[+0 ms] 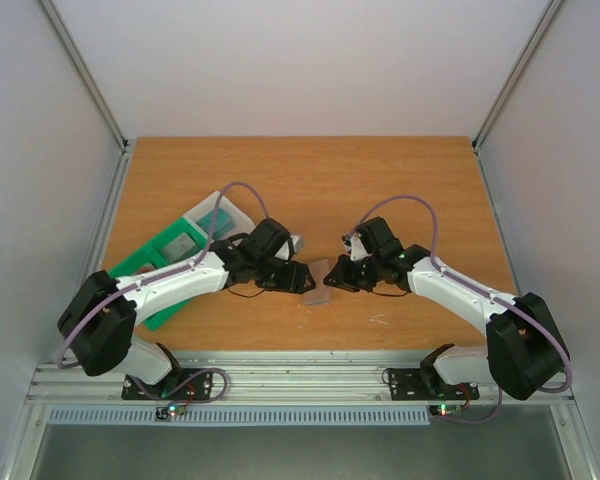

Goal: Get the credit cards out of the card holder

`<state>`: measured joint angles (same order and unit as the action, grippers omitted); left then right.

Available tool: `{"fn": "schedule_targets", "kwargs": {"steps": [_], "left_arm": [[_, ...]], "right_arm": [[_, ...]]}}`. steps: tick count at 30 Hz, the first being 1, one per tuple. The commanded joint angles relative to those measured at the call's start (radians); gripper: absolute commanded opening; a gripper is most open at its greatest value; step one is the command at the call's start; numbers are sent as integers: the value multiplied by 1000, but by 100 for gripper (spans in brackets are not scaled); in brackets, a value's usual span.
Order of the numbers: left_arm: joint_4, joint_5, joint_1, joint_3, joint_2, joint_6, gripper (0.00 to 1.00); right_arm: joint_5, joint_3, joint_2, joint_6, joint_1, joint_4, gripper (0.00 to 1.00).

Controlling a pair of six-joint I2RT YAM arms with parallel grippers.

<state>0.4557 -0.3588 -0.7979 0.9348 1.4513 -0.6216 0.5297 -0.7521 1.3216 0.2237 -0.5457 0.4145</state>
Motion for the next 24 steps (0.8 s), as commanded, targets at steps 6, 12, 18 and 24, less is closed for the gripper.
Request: {"fn": "schedule_targets", "kwargs": {"steps": [6, 12, 18, 24], "left_arm": [[-106, -1, -24, 49, 94, -13, 63], [-87, 23, -32, 61, 139, -8, 58], [-31, 49, -38, 90, 170, 27, 45], [-3, 77, -45, 91, 167, 40, 37]], "right_arm": [[60, -49, -59, 23, -44, 3, 1], [80, -32, -75, 23, -51, -9, 1], [89, -8, -82, 32, -58, -21, 1], [78, 6, -83, 32, -58, -21, 1]]}}
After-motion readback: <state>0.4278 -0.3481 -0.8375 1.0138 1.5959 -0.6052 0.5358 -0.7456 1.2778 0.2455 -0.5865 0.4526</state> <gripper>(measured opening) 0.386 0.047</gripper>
